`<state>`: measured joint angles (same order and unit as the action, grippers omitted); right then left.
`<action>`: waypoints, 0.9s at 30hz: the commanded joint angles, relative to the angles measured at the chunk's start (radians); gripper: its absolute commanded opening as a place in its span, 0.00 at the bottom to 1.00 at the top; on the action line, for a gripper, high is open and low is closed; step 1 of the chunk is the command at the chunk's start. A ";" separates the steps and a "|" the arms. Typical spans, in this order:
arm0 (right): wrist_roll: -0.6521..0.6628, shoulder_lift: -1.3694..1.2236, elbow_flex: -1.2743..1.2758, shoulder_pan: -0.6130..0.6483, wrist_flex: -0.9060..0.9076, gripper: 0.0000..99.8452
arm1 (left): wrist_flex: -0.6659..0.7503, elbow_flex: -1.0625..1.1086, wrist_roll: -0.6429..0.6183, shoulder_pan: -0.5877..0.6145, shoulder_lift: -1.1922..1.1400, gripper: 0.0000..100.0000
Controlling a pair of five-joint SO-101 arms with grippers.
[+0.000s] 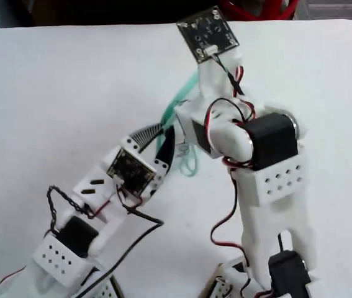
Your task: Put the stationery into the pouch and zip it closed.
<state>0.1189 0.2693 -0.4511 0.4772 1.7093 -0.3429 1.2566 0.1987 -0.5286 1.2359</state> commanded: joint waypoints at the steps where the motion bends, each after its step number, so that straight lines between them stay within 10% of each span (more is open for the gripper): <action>1: -0.038 -0.001 0.002 0.019 0.008 0.21 | 0.012 0.005 0.006 0.005 -0.004 0.02; 27: -0.032 -0.008 0.041 0.030 -0.022 0.07 | 0.012 0.008 0.008 0.005 -0.002 0.02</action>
<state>0.0867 0.2723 -0.4020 0.5263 1.7108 -0.3368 1.2612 0.1987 -0.5271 1.2359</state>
